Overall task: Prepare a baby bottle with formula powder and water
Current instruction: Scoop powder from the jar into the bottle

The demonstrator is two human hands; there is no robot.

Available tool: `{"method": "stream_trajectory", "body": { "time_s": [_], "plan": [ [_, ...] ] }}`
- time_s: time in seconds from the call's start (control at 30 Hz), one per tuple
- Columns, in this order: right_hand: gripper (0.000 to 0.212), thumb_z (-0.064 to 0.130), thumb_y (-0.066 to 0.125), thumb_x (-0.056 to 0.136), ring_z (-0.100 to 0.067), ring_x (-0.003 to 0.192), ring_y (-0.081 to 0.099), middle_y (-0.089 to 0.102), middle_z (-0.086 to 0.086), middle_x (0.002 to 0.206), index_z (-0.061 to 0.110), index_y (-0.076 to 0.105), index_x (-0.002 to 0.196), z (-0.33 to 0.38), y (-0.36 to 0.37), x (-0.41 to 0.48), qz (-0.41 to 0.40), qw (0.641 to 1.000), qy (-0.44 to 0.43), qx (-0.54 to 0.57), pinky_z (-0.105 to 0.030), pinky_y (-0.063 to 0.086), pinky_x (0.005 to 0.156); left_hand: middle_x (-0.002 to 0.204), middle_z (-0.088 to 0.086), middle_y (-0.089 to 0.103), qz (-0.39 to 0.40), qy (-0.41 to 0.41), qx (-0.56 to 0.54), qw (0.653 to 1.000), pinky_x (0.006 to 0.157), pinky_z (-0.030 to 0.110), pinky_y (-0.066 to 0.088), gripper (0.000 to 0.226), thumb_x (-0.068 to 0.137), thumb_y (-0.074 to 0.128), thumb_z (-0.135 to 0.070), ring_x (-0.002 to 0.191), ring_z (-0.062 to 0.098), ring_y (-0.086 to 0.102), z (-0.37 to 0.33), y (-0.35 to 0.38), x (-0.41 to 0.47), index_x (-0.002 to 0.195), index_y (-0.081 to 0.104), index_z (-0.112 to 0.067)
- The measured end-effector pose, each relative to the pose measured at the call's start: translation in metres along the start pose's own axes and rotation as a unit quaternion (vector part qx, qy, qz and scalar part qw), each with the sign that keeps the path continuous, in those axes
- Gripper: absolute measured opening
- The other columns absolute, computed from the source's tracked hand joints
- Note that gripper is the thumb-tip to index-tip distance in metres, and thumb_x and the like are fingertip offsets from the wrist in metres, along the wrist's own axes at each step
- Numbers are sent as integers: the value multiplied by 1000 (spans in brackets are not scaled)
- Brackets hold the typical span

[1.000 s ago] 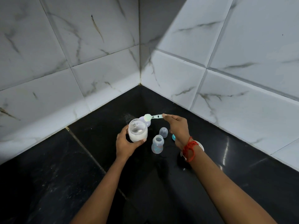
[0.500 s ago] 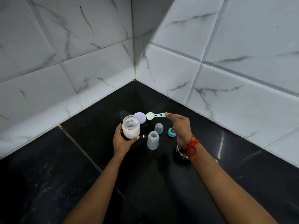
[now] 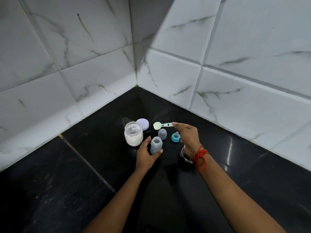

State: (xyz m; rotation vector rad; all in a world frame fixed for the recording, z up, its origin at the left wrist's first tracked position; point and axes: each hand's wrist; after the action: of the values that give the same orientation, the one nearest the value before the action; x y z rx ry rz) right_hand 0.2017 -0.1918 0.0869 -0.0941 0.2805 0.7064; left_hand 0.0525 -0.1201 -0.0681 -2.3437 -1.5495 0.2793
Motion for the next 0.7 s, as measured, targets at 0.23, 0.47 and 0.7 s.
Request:
{"method": "stream_trajectory", "body": {
  "time_s": [0.23, 0.47, 0.7],
  "plan": [
    [16, 26, 75, 88, -5, 62, 52, 68, 1, 78, 12, 78, 95, 2, -12, 1, -2, 1000, -17, -21, -20, 40, 55, 108, -14, 75, 26, 7, -6, 1000, 91, 25, 55, 43, 74, 93, -29, 102, 1, 69, -2, -2, 6, 110, 71, -30],
    [14, 25, 73, 90, -13, 78, 59, 70, -11, 86, 13, 78, 96, -2, -16, 1, -1, 998, -57, -28, -18, 49, 64, 105, -11, 74, -30, 50, -21, 998, 84, 29, 59, 57, 63, 94, -52, 97, 8, 70, -28, -13, 14, 110, 73, -29],
    [8, 25, 71, 91, -17, 68, 53, 65, -8, 71, 25, 77, 86, -6, -14, -2, 4, 990, -115, -77, -33, 47, 67, 105, -11, 71, -57, 82, -35, 994, 83, 32, 59, 63, 61, 90, -58, 96, 8, 68, -45, -15, 20, 112, 73, -26]
  ]
}}
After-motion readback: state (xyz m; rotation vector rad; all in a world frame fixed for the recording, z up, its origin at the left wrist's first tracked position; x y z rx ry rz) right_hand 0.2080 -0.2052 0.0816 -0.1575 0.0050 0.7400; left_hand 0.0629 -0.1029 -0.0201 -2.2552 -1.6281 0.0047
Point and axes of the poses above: each hand's wrist, its own x-axis towards the middle knuckle, its own y-axis out of the palm, z = x × y
